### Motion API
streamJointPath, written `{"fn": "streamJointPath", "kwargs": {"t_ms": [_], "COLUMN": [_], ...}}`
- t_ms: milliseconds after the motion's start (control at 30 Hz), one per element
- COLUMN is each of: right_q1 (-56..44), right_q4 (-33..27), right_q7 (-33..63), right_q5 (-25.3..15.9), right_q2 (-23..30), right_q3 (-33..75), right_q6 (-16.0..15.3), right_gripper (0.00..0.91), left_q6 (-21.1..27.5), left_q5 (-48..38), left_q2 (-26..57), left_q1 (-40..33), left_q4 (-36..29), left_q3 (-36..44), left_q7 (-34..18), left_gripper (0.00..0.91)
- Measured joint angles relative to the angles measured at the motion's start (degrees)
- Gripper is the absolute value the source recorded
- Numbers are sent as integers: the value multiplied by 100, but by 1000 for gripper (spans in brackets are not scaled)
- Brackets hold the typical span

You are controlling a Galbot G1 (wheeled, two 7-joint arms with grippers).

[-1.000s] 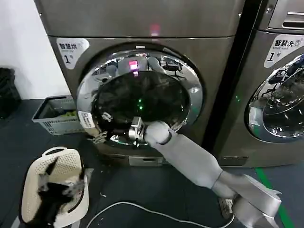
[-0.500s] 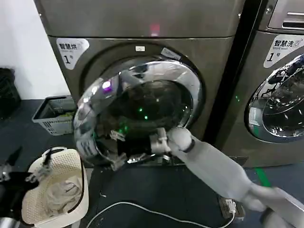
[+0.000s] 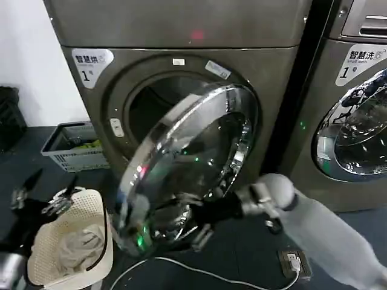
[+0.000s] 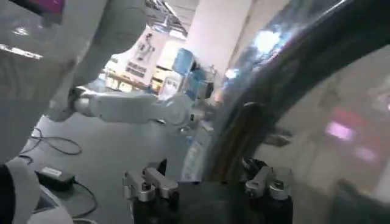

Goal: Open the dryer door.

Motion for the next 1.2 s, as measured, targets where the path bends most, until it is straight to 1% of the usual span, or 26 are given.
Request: {"fn": "streamJointPath", "kwargs": {"t_ms": [100, 233, 333, 367, 433, 500, 533, 600, 667, 767, 867, 967, 1067, 1200], "right_q1": [-849, -2352, -3473, -3880, -4594, -5192, -5449, -5878, -6152, -6309, -6303, -6273, -6202, -6166], "right_q4": [327, 728, 976, 1030, 1081, 1113, 1120, 1137, 1138, 1127, 953, 708, 409, 75], "right_q7": [76, 477, 963, 1159, 1672, 2291, 2628, 3359, 4086, 4952, 5705, 6194, 6579, 6931], "right_q5": [-20, -118, -343, -489, -801, -1120, -1289, -1514, -1707, -1758, -2079, -2289, -2536, -2763], "right_q2": [-319, -428, -300, -195, 36, 276, 406, 684, 953, 1333, 1796, 2276, 2748, 3146], "right_q3": [921, 2563, 3903, 4402, 5284, 6065, 6436, 7175, 7823, 8667, 9445, 10105, 10675, 11253], "right_q6": [36, 321, 362, 420, 650, 683, 623, 361, 13, -629, -1023, -1291, -1401, -1485], "right_gripper": [907, 907, 907, 907, 907, 907, 907, 907, 907, 907, 907, 907, 907, 907], "left_q6": [-44, -76, -89, -91, -96, -101, -104, -111, -114, -129, -141, -142, -142, -140], "left_q5": [214, 417, 601, 656, 710, 718, 711, 684, 666, 645, 634, 624, 577, 469], "left_q2": [304, 605, 746, 778, 853, 929, 964, 1036, 1109, 1203, 1265, 1276, 1280, 1247], "left_q1": [-137, -326, -514, -572, -728, -912, -1004, -1208, -1403, -1709, -2047, -2390, -2759, -3281], "left_q4": [70, 182, 224, 237, 298, 389, 430, 507, 584, 696, 791, 898, 1054, 1281], "left_q3": [411, 1109, 1706, 1911, 2314, 2672, 2851, 3182, 3473, 3900, 4284, 4677, 5093, 5680], "left_q7": [83, 118, 123, 125, 125, 117, 112, 106, 102, 93, 97, 96, 88, 89], "left_gripper": [907, 907, 907, 907, 907, 907, 907, 907, 907, 907, 907, 907, 907, 907]}}
